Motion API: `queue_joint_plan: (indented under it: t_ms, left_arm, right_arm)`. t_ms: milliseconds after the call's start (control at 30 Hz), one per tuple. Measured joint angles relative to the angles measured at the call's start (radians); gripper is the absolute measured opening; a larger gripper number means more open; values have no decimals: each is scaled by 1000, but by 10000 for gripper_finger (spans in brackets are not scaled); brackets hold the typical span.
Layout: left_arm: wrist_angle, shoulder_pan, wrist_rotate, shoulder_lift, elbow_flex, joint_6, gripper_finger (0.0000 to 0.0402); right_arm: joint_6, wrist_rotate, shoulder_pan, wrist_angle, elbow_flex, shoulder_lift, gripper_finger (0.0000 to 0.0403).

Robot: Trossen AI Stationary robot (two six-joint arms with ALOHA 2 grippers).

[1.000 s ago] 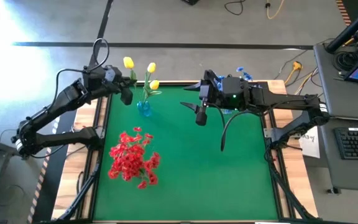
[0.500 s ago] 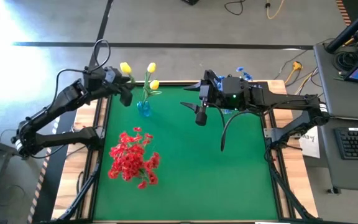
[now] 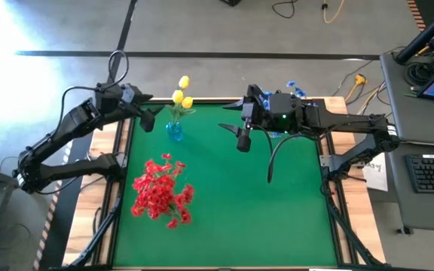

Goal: Sort flowers into vase by color
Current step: Put the yellow flower into the blue vase, then return to Home Position

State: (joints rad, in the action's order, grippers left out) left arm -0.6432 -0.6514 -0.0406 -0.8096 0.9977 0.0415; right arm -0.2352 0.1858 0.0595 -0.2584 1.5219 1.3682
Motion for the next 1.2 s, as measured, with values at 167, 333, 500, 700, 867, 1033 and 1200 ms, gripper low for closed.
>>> queue_joint_plan:
  t_ms: [167, 333, 500, 700, 867, 1033, 1200]
  left_arm:
    - [-38, 0, 0, 66, 0, 43, 294]
    - [-52, 26, 31, 160, -8, 104, 294]
    - [-7, 111, 43, 278, -76, 160, 294]
    - [220, 220, 48, 402, -264, 213, 293]
    - [261, 271, 51, 431, -335, 208, 292]
    - [278, 319, 55, 445, -374, 170, 292]
    - [386, 380, 158, 446, -433, 146, 292]
  right_arm:
    - [-1, 0, 0, -1, 0, 0, 244]
    - [-36, -2, 0, 0, 0, 0, 244]
    - [-81, -48, 0, 11, -15, 0, 244]
    - [-148, -177, -1, 89, -68, -4, 244]
    - [-157, -175, 0, 101, -86, -29, 244]
    - [-144, -176, -1, 109, -151, -98, 244]
    - [-120, -176, -1, 152, -271, -204, 244]
